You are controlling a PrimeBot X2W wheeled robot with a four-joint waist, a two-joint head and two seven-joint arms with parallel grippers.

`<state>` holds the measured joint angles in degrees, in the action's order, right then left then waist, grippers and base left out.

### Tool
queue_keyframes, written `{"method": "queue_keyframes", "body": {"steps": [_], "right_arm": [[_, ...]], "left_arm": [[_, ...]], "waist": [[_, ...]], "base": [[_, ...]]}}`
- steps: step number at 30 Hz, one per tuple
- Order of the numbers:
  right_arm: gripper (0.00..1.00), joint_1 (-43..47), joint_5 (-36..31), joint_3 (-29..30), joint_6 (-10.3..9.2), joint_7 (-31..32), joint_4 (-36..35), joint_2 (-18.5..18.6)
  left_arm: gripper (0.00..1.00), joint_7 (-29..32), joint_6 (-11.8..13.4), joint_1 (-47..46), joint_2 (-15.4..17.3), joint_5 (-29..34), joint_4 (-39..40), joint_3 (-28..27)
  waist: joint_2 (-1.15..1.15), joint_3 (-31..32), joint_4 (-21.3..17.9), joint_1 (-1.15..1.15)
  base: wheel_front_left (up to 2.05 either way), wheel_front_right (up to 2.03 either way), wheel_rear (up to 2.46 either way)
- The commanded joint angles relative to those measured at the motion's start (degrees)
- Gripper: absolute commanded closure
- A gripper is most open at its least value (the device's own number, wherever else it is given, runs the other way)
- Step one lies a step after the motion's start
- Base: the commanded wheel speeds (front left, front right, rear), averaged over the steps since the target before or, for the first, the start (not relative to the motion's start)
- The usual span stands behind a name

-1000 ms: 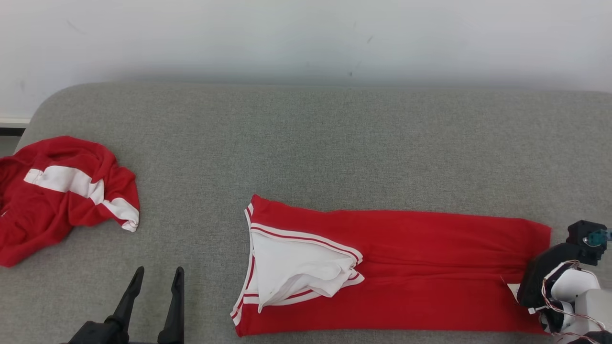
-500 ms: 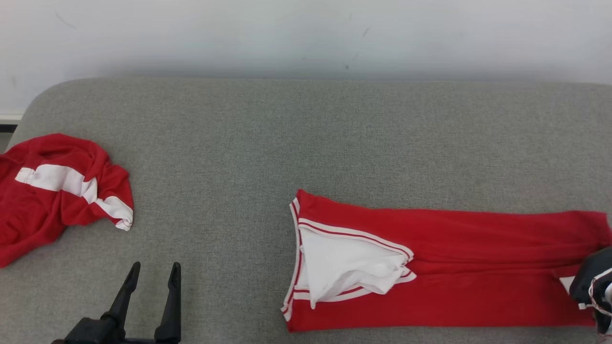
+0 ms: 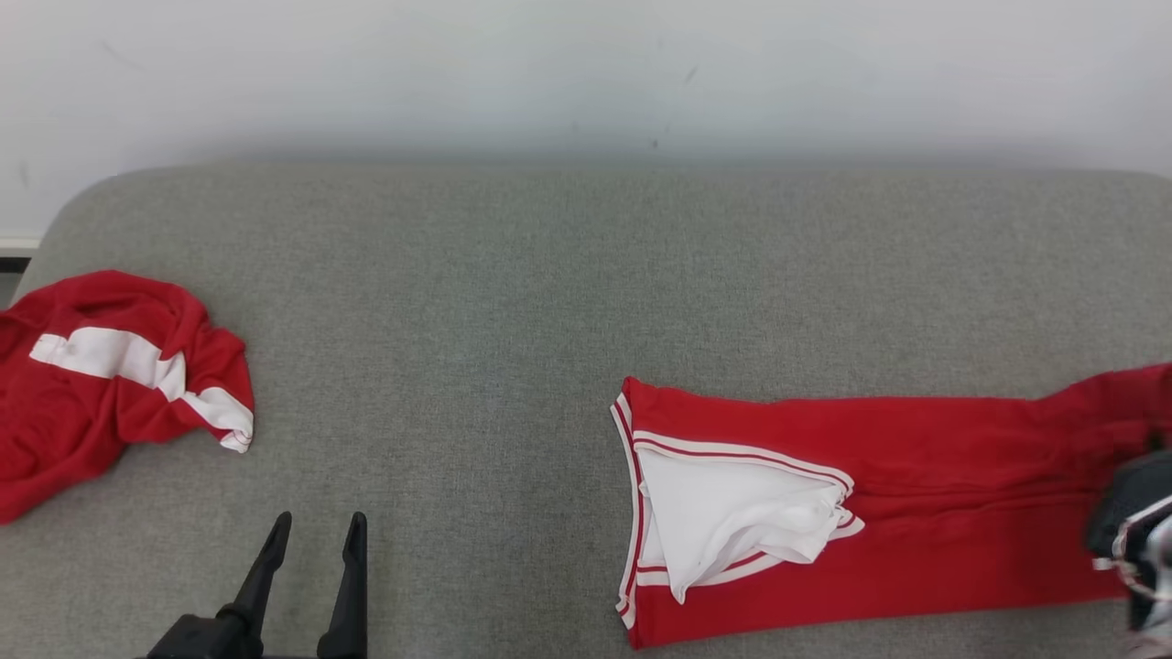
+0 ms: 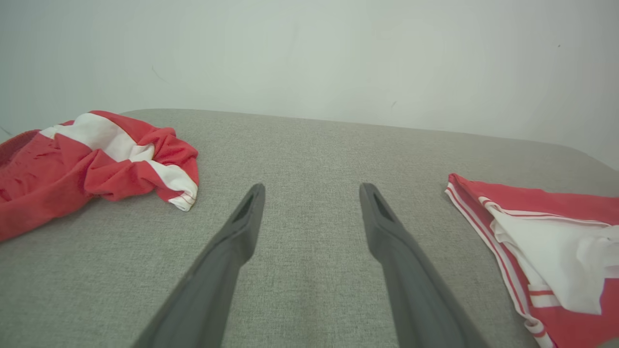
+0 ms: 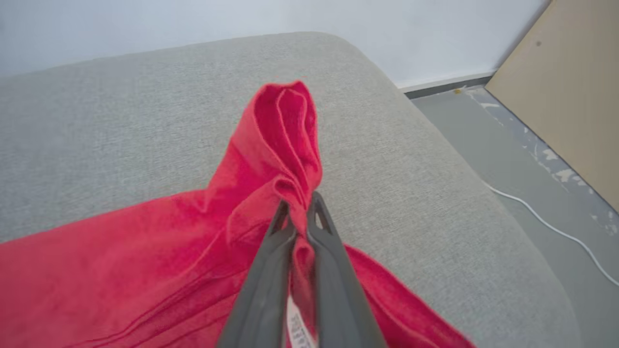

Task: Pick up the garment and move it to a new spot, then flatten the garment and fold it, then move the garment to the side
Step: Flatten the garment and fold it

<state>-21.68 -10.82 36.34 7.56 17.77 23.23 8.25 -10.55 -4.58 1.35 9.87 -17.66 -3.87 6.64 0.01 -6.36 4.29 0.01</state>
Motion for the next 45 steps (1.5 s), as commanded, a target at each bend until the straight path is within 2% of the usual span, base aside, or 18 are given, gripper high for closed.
{"method": "queue_keyframes", "body": {"steps": [1, 8, 11, 17, 19, 33, 34, 35, 39, 42, 45], "right_arm": [[1.00, 1.27, 1.43, -1.12, -0.13, 0.28, -0.95, -0.77], [1.00, 9.97, 14.52, -17.10, -0.13, 5.80, -14.14, -4.97], [1.00, 11.53, 19.55, -26.76, -0.13, 7.87, -17.85, -5.36], [1.00, 9.60, 26.68, -37.55, -0.13, 6.06, -12.52, -5.42], [1.00, 8.47, 26.50, -40.03, -0.13, 4.43, -9.84, -5.44], [1.00, -0.55, 35.07, -51.10, -0.12, -3.50, 8.70, -5.44], [0.87, -1.12, 35.65, -52.00, -0.12, -3.93, 9.46, -5.45], [0.00, -1.49, 37.10, -52.58, -0.12, -4.32, 10.07, -5.47], [0.00, -2.40, 41.52, -54.61, -0.12, -5.10, 10.53, -5.46], [0.00, -2.71, 47.14, -55.98, -0.12, -5.67, 8.08, -5.44], [0.00, -2.56, 47.74, -54.57, -0.13, -6.75, 4.03, -5.37]], "left_arm": [[0.00, -0.40, -0.03, 0.39, -0.18, -0.26, -0.27, 0.05], [0.00, -1.19, -0.01, 1.65, -0.75, -1.03, -1.95, 0.54], [0.00, -1.53, -0.18, 1.26, -0.79, -1.36, -2.49, 0.94], [0.00, -1.57, -0.42, 0.22, -0.84, -1.46, -3.37, 2.03], [0.00, -1.62, -0.50, 0.28, -0.71, -1.58, -3.63, 2.15], [0.00, -2.25, -0.54, -0.48, -0.87, -1.93, -4.62, 3.25], [0.00, -2.36, -0.53, -0.61, -0.86, -1.96, -4.68, 3.24], [0.00, -2.43, -0.47, -0.60, -0.86, -1.97, -4.71, 3.21], [0.00, -2.59, -0.18, -0.85, -0.87, -2.05, -4.83, 3.13], [0.00, -2.92, 0.07, -0.77, -0.81, -2.18, -4.84, 2.91], [0.00, -3.05, 0.44, -0.16, -0.73, -2.38, -4.74, 2.61]], "waist": [[-0.01, 0.84, 0.27, -0.01], [-0.01, 3.25, -0.21, -0.01], [-0.01, 3.73, -0.60, -0.01], [-0.01, 4.18, 0.53, -0.01], [-0.01, 4.30, 1.20, -0.01], [-0.01, 3.40, 5.81, -0.01], [-0.01, 3.24, 5.93, -0.01], [-0.01, 3.10, 5.98, -0.01], [-0.01, 2.81, 5.91, -0.01], [-0.01, 2.83, 5.41, -0.01], [-0.01, 3.01, 4.49, -0.01]], "base": [[0.00, 0.00, 0.00], [0.00, 0.00, 0.00], [0.00, 0.00, 0.00], [0.00, 0.00, 0.00], [0.00, 0.00, 0.00], [0.00, 0.00, 0.00], [0.00, 0.00, 0.00], [0.00, 0.00, 0.00], [0.00, 0.00, 0.00], [0.00, 0.00, 0.00], [0.00, 0.00, 0.00]]}}
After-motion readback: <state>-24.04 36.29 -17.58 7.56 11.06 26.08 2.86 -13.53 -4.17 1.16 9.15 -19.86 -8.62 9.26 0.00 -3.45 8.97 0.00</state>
